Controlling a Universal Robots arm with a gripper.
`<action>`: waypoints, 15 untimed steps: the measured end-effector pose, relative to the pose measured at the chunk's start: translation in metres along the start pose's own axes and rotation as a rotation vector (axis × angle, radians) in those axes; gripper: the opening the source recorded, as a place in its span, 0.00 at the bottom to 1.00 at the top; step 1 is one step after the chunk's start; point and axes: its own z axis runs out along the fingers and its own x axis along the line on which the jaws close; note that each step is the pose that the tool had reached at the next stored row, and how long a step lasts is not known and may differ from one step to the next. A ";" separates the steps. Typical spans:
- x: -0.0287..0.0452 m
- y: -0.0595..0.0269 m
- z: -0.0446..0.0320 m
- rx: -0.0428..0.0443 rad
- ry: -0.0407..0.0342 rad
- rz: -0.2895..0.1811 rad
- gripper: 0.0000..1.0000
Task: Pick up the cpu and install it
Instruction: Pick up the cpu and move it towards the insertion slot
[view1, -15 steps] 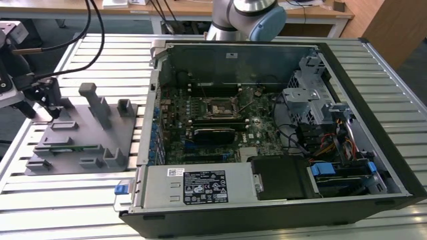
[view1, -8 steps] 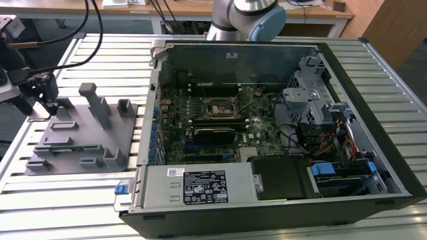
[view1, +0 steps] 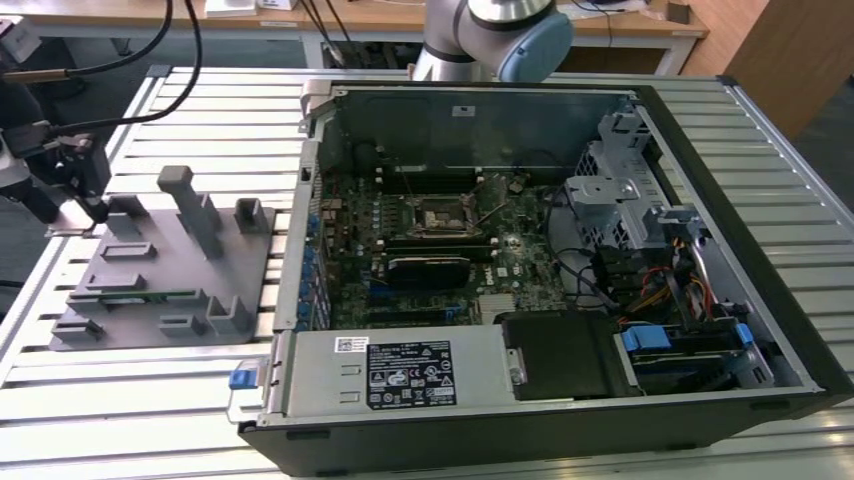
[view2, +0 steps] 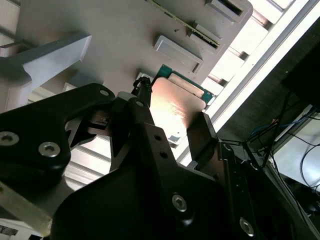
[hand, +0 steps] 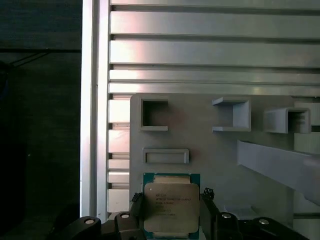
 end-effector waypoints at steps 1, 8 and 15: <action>0.0000 0.0000 -0.0015 0.0000 -0.0004 0.000 0.53; -0.0002 0.0002 -0.0136 -0.0001 -0.0028 0.000 0.53; -0.0004 0.0003 -0.0258 0.0000 -0.0036 0.000 0.53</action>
